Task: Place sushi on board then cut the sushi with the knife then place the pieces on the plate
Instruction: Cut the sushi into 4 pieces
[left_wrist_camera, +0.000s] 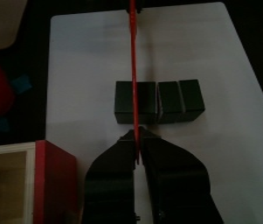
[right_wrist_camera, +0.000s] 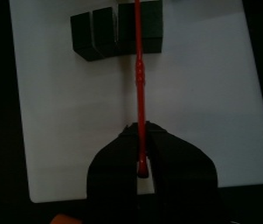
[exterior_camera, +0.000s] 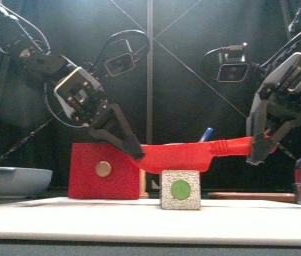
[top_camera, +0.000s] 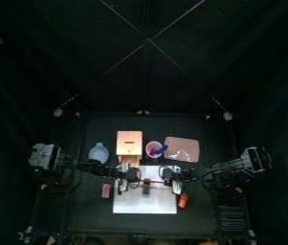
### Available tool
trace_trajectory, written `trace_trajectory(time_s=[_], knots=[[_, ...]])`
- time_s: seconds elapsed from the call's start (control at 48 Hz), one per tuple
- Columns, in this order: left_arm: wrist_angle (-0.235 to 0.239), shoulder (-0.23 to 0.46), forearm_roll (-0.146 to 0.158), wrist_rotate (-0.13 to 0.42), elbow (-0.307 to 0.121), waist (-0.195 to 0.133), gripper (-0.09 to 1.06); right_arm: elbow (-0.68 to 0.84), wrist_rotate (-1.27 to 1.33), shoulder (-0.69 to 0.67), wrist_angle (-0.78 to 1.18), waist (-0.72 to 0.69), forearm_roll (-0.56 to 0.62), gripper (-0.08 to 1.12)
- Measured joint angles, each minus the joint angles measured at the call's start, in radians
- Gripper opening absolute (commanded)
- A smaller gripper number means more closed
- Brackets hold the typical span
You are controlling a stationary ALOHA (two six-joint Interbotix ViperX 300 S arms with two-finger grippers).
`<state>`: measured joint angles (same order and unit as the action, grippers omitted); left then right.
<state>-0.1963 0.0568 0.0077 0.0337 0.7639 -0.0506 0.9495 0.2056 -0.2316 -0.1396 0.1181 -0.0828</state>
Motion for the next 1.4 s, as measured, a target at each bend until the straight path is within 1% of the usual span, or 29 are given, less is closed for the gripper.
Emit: trace_trajectory(time_s=[0.271,1.083,1.229,1.312,1.396], knots=[[0.003,-0.008,0.023,0.0,0.0,0.002,0.4,0.002,0.0,0.0,-0.002,0.003,-0.003,0.29],[0.002,0.035,0.026,0.002,-0.005,0.0,0.4,0.0,0.0,0.054,0.003,0.005,0.0,0.29],[0.011,0.041,0.049,0.002,-0.005,-0.002,0.4,0.0,-0.003,0.077,0.009,0.005,0.005,0.29],[0.026,0.049,0.072,0.0,-0.008,0.0,0.4,-0.003,-0.002,0.097,0.014,0.005,0.009,0.29],[0.055,0.058,0.1,0.0,-0.018,-0.002,0.4,-0.006,-0.003,0.117,0.015,0.006,0.011,0.29]])
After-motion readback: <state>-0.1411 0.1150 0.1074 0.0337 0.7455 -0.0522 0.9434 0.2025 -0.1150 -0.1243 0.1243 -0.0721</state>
